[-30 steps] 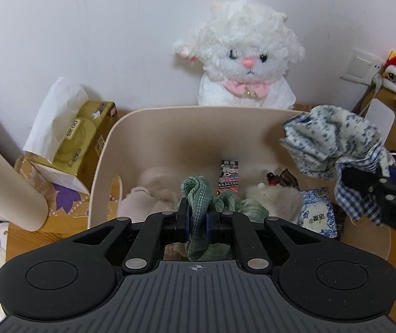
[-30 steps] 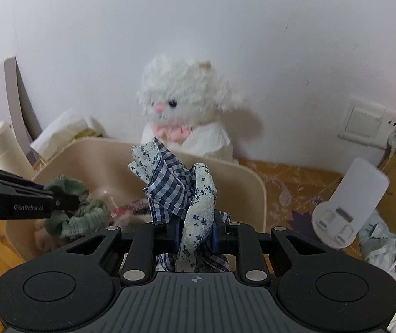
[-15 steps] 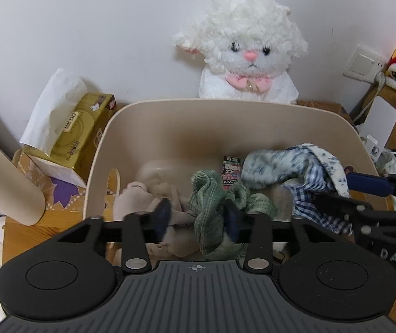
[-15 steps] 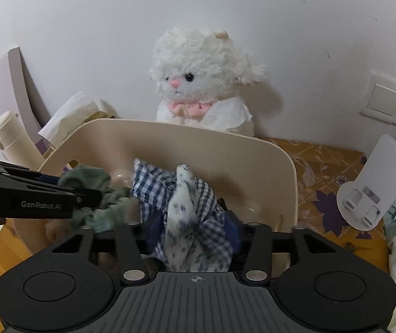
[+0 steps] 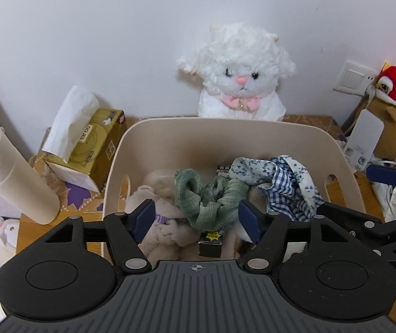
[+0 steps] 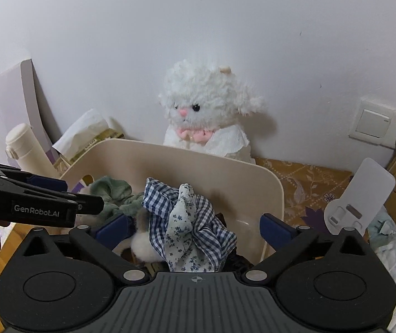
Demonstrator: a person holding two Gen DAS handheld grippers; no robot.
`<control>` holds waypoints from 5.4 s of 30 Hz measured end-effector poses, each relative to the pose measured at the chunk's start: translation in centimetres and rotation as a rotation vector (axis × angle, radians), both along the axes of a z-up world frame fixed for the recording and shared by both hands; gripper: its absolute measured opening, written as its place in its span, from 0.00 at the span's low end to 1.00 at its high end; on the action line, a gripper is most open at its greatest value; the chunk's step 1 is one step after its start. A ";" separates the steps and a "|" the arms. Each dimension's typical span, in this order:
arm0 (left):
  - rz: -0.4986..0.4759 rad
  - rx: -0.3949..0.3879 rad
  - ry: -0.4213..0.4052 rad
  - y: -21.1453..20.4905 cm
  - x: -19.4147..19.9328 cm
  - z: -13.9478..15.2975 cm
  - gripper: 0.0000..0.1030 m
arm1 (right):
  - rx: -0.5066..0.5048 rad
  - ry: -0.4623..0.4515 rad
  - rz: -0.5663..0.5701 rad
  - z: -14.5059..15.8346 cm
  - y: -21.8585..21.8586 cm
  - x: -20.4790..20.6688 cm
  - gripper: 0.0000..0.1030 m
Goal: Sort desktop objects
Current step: 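Carry the scrunchie and checked cloth into the basket and open both grippers, then move both grippers back toward the orange bottle and wrapped packet, then grasp the orange bottle with the left gripper while the right grasps the wrapped packet, then carry the orange bottle and wrapped packet over the basket and open both grippers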
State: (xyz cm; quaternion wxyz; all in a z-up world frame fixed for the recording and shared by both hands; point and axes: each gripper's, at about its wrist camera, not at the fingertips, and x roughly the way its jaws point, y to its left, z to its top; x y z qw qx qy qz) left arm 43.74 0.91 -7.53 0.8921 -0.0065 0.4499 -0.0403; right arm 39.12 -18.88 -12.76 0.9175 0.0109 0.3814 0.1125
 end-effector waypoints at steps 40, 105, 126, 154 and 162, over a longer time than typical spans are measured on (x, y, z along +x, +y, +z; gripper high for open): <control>0.040 -0.003 -0.104 -2.0 -16.5 5.8 0.76 | 0.054 -0.127 -0.030 3.7 -8.8 -16.2 1.00; -0.516 0.227 0.092 -3.3 -18.2 -10.3 0.76 | -0.181 0.132 0.356 -14.1 4.5 -21.9 0.81; -0.606 0.225 0.114 -6.1 -14.5 -12.4 0.76 | -0.132 0.117 0.287 -14.0 1.6 -19.9 0.49; -0.541 0.147 0.139 -7.4 -14.8 -11.4 0.52 | -0.062 0.109 0.266 -12.4 -1.7 -20.4 0.26; -0.502 0.129 0.089 -5.3 -16.9 -8.7 0.52 | -0.047 0.068 0.249 -10.0 -1.8 -22.1 0.26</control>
